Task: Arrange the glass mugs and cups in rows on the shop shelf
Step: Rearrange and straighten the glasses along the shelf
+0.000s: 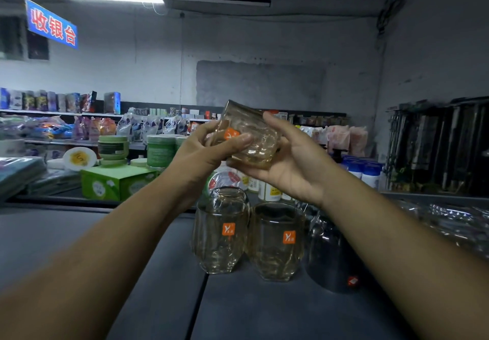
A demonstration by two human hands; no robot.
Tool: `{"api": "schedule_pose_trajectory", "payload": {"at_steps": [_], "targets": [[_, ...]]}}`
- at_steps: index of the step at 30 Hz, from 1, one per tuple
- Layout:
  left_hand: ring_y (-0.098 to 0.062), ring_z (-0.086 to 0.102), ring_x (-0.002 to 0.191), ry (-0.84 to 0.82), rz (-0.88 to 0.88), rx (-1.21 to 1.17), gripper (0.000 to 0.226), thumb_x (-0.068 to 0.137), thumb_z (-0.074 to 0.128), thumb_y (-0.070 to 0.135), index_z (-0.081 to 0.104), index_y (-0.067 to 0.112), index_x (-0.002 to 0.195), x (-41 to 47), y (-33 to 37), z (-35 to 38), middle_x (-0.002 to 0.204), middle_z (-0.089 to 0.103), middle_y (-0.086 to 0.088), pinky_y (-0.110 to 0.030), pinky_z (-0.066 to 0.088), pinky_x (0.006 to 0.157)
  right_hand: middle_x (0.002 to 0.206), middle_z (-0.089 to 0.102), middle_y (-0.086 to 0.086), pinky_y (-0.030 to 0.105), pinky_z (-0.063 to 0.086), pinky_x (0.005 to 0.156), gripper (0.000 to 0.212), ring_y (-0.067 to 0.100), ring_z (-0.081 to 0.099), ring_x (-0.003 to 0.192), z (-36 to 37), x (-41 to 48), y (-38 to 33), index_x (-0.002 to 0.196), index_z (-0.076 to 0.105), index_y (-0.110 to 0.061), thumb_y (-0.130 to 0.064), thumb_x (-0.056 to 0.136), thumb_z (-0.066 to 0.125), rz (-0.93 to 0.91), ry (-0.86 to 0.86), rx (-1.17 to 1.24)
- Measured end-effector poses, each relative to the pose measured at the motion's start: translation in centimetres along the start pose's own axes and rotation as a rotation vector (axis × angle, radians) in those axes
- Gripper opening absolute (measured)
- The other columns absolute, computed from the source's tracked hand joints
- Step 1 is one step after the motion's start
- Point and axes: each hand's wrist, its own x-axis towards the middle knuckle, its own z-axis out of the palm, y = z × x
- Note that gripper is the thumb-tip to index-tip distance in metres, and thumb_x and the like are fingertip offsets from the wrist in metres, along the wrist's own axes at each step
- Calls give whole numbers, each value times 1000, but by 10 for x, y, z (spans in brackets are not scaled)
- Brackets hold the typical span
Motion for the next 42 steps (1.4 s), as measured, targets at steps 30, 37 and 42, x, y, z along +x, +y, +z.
{"api": "schedule_pose_trajectory", "payload": {"at_steps": [30, 37, 42], "targets": [[-9, 65, 61, -154, -263, 707, 10, 91, 73, 20, 82, 16, 92, 9, -26, -26, 77, 76, -3, -26, 54, 60, 95, 62, -2, 34, 49, 78, 58, 19, 61, 95, -46, 49, 7, 94, 62, -18, -65, 67, 81, 431, 20, -1815], [-20, 67, 75, -174, -265, 699, 12, 90, 74, 25, 81, 17, 94, 7, -26, -28, 89, 78, -7, -34, 57, 73, 91, 61, -5, 28, 46, 64, 61, 11, 58, 77, -37, 32, -6, 102, 69, -16, -72, 80, 66, 394, -29, -1840], [-19, 68, 71, -184, -219, 726, 12, 90, 74, 24, 80, 15, 96, 6, -25, -26, 86, 77, -6, -34, 58, 67, 111, 73, 2, 40, 61, 84, 33, 23, 73, 94, -47, 6, -19, 121, 69, -23, -34, 90, 74, 234, -56, -1661]]}}
